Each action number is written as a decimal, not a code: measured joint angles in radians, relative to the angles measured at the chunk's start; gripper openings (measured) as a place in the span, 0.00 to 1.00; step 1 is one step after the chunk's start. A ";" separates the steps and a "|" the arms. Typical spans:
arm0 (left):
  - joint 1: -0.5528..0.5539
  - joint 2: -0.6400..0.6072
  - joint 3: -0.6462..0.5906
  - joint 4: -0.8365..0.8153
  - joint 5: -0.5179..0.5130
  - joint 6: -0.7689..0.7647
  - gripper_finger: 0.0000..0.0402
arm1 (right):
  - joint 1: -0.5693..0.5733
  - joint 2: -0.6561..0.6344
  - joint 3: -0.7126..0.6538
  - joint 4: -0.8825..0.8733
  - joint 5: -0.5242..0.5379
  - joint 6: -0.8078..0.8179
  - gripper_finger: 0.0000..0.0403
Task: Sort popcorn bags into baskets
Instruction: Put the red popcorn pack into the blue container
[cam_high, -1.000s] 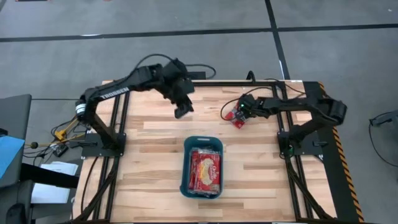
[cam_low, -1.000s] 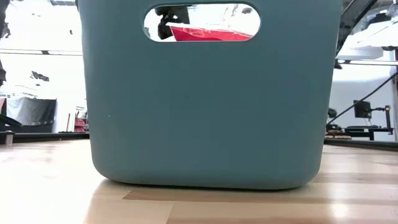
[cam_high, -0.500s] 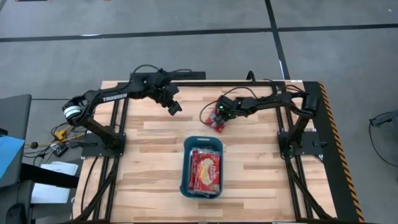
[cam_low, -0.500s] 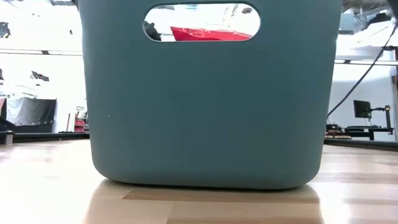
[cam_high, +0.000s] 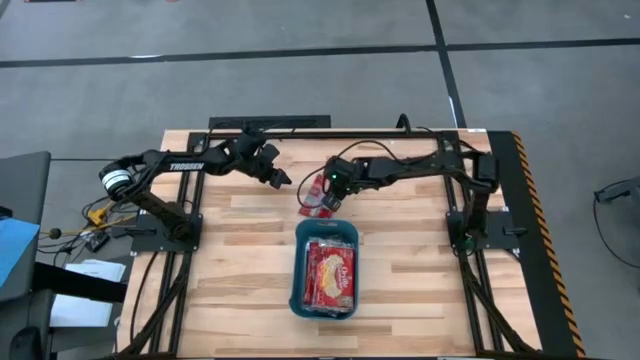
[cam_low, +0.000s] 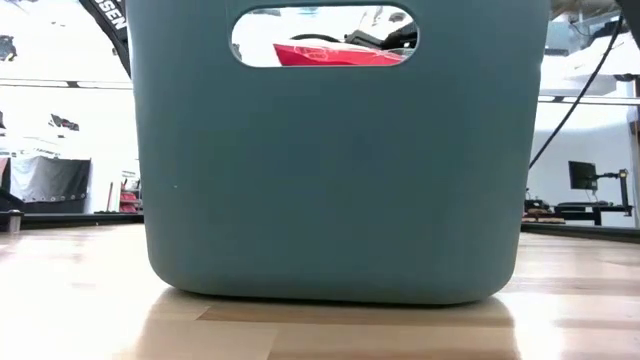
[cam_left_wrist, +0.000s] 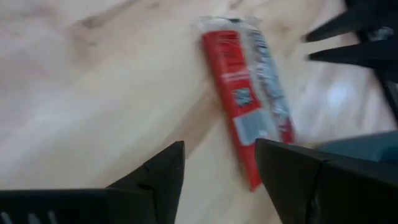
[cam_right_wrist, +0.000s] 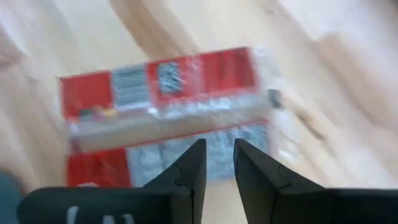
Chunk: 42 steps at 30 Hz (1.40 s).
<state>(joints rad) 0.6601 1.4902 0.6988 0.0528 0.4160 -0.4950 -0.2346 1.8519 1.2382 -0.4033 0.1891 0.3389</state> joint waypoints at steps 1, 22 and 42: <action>-0.002 0.000 -0.002 0.001 -0.021 0.003 0.47 | 0.008 -0.012 -0.002 -0.016 0.021 0.001 0.26; -0.105 0.087 -0.001 0.028 -0.132 -0.128 0.71 | 0.039 0.149 0.002 0.008 0.019 0.062 0.26; -0.139 0.351 0.011 0.311 -0.007 -0.305 0.61 | 0.012 0.177 0.019 0.120 -0.041 -0.012 0.26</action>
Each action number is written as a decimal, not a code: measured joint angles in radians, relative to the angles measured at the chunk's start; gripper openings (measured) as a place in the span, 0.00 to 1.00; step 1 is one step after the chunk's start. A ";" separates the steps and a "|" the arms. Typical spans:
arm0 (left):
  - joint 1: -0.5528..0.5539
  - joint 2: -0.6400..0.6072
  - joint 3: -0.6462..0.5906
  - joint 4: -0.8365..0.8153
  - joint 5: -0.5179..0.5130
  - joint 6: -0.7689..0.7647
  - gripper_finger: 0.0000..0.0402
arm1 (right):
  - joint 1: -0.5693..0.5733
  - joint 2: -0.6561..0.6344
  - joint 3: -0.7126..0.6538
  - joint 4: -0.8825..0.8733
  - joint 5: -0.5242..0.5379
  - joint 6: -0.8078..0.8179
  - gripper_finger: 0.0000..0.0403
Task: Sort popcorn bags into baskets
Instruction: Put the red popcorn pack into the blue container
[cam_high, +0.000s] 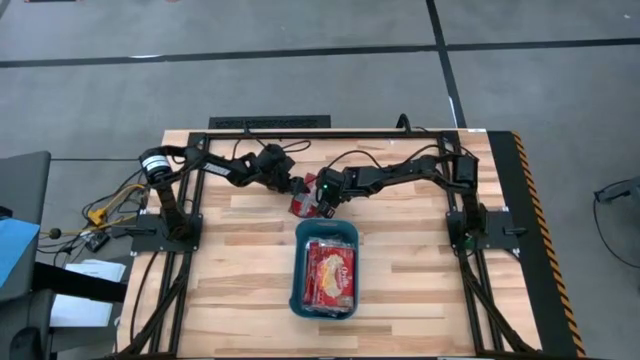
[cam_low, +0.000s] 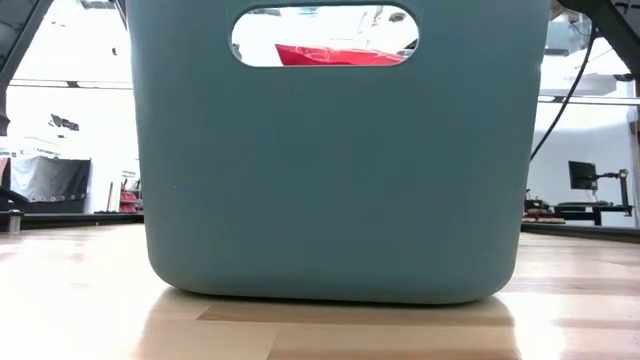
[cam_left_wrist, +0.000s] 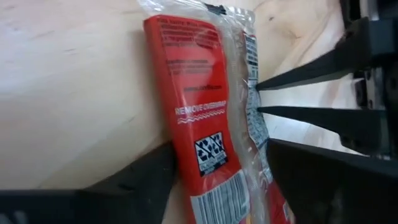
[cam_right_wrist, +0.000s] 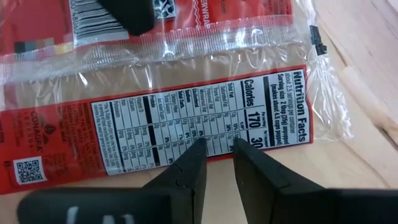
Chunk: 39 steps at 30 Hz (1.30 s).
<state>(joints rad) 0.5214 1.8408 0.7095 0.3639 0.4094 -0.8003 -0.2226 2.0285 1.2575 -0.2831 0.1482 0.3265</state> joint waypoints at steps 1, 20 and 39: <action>-0.003 0.000 0.000 -0.004 -0.017 -0.002 0.56 | 0.000 -0.001 0.000 0.003 0.000 -0.008 0.26; 0.042 -0.084 0.045 -0.040 -0.057 0.093 0.00 | 0.024 -0.385 0.000 -0.244 0.124 -0.051 0.26; 0.052 -0.446 0.158 -0.358 -0.210 0.278 0.02 | 0.127 -0.621 -0.035 -0.421 0.299 0.012 0.26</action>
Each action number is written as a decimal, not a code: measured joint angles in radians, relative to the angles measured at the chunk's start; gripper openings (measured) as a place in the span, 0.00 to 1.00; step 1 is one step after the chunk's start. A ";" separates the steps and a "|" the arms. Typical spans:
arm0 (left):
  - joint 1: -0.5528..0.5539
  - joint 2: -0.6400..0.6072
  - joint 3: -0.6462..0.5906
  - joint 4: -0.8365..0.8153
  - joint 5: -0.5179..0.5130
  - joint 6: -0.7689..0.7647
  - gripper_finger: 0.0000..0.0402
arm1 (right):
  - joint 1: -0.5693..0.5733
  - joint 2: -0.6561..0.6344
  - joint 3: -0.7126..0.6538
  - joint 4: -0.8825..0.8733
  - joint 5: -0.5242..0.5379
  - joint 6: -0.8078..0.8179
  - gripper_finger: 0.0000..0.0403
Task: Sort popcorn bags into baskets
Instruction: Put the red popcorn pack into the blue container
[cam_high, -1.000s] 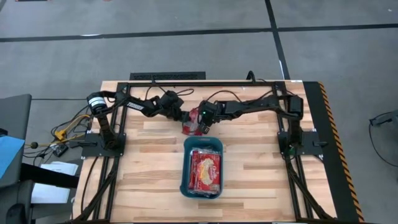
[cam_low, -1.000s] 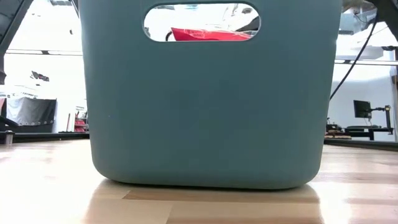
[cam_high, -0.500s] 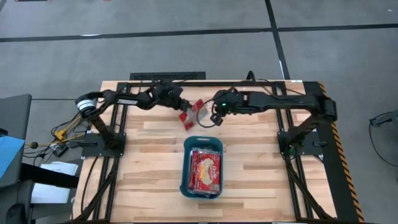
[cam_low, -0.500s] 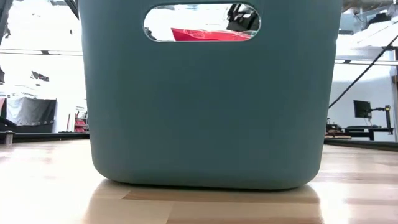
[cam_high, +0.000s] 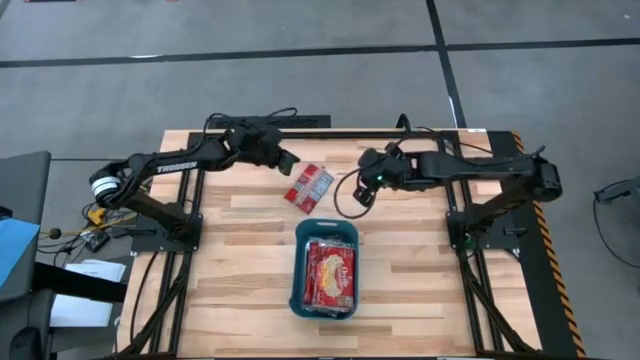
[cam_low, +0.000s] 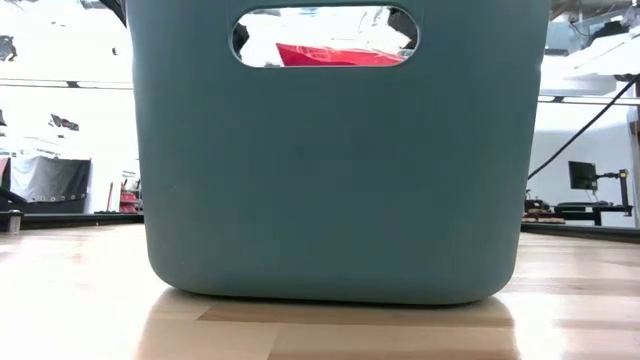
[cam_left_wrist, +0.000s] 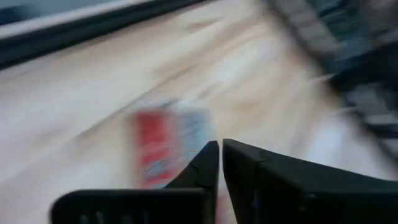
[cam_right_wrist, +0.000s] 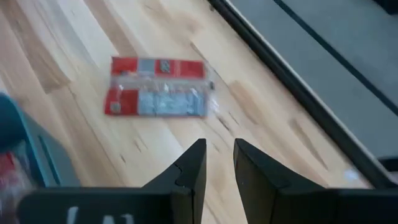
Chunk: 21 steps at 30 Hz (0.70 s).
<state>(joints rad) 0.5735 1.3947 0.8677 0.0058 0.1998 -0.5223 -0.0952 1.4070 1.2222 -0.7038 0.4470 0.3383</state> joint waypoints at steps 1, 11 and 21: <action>0.000 -0.001 -0.004 -0.048 -0.048 0.015 0.04 | 0.003 0.012 -0.016 0.017 -0.001 0.001 0.26; 0.090 0.046 -0.052 -0.083 0.065 -0.014 0.42 | -0.133 0.322 -0.096 0.434 -0.275 -0.076 0.26; 0.103 0.100 -0.056 -0.108 0.103 -0.077 0.70 | -0.214 0.586 0.120 0.377 -0.348 -0.061 0.26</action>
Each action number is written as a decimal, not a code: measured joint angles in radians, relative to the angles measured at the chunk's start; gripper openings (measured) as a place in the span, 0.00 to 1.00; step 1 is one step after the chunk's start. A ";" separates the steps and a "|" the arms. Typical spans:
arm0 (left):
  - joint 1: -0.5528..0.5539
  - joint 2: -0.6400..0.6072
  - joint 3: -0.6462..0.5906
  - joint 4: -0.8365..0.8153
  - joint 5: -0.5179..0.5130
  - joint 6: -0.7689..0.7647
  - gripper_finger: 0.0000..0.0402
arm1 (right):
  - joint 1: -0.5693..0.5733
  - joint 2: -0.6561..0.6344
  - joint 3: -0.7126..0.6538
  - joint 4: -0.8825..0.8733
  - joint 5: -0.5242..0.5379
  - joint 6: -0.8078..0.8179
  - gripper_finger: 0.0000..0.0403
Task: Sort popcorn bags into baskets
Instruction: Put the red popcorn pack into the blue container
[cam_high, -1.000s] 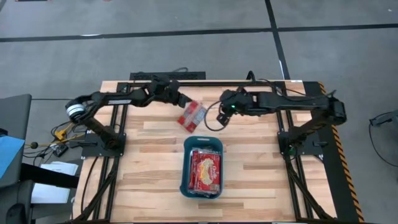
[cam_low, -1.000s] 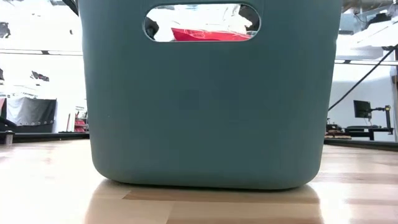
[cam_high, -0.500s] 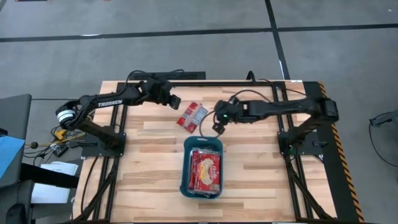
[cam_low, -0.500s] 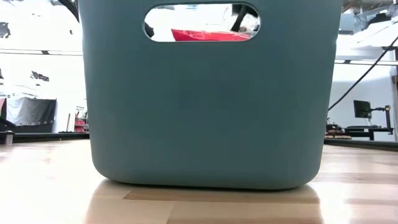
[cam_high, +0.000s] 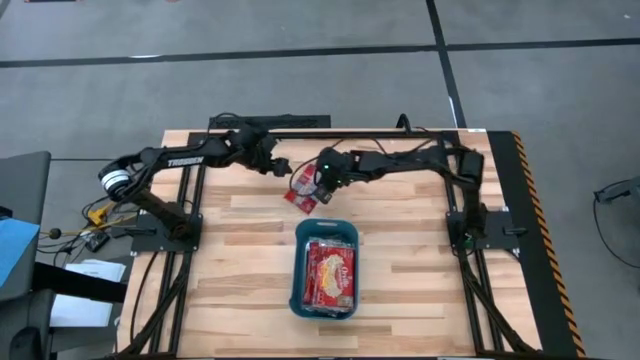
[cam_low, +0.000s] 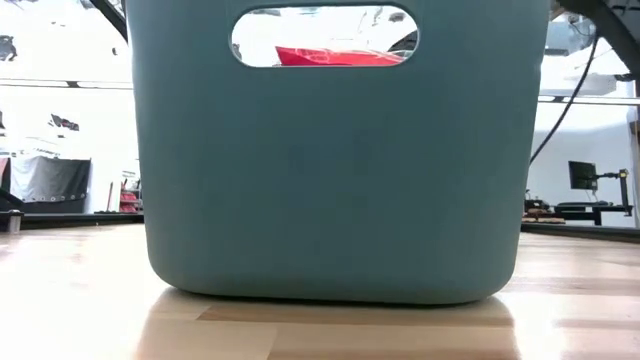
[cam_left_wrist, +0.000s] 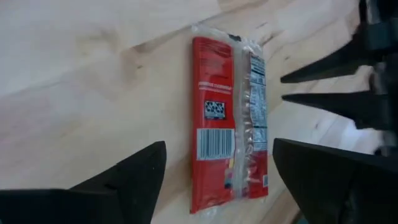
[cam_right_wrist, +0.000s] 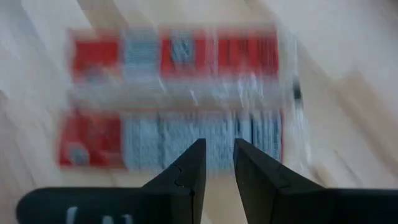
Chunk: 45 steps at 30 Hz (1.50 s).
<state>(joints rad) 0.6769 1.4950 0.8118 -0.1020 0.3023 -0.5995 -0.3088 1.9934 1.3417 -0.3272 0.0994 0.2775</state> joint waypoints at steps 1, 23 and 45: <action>0.000 0.017 0.001 0.008 0.014 -0.005 0.71 | -0.002 0.020 0.014 -0.020 0.000 0.002 0.26; -0.043 0.367 0.006 0.227 0.228 -0.145 0.63 | 0.027 0.165 0.131 -0.042 -0.049 -0.006 0.26; -0.005 0.062 0.041 0.106 0.088 -0.112 0.01 | 0.113 -0.346 0.125 -0.500 0.228 -0.069 0.26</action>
<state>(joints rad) 0.6716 1.5574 0.8532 0.0036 0.3899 -0.7119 -0.1959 1.6477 1.4670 -0.8269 0.3277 0.2085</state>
